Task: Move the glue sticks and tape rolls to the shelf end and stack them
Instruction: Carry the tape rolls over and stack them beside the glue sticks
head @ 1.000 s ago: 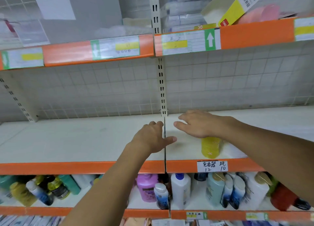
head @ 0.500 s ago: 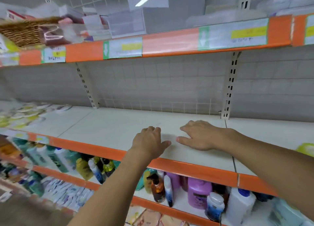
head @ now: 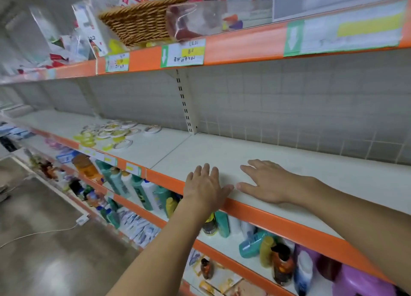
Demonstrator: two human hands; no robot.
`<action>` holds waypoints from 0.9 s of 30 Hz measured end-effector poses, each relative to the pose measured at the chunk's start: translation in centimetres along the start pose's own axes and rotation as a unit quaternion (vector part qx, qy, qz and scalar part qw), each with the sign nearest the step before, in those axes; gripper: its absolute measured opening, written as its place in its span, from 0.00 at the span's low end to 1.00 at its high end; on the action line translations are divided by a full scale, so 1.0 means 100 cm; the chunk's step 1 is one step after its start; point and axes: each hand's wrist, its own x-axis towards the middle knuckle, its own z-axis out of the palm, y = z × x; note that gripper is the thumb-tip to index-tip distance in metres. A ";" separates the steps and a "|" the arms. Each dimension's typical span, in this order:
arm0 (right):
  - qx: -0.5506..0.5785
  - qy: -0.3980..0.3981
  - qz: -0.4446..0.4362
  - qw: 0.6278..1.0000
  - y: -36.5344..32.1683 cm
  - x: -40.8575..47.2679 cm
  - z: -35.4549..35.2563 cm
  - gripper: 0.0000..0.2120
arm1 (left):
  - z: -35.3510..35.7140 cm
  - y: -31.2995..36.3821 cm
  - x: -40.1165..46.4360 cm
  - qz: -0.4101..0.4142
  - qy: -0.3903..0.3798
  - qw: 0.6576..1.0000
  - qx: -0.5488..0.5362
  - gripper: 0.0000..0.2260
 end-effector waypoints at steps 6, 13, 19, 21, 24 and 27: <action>-0.004 -0.013 -0.055 0.998 -0.055 0.059 -0.006 0.36 | 0.004 -0.066 0.006 -0.063 -0.013 0.997 -0.032 0.34; -0.004 -0.013 -0.115 0.993 -0.111 0.123 -0.008 0.34 | -0.001 -0.139 0.018 -0.119 -0.013 0.991 -0.050 0.33; -0.017 -0.023 -0.142 0.989 -0.146 0.192 -0.007 0.34 | 0.007 -0.204 0.041 -0.153 -0.001 0.987 -0.054 0.31; -0.013 -0.019 -0.147 0.989 -0.161 0.221 -0.009 0.34 | 0.008 -0.229 0.053 -0.161 -0.006 0.985 -0.055 0.31; -0.006 -0.019 -0.154 0.988 -0.185 0.262 -0.011 0.35 | 0.006 -0.267 0.074 -0.164 -0.015 0.985 -0.055 0.32; -0.004 -0.023 -0.155 0.988 -0.205 0.306 -0.014 0.36 | 0.005 -0.303 0.099 -0.163 -0.015 0.986 -0.044 0.31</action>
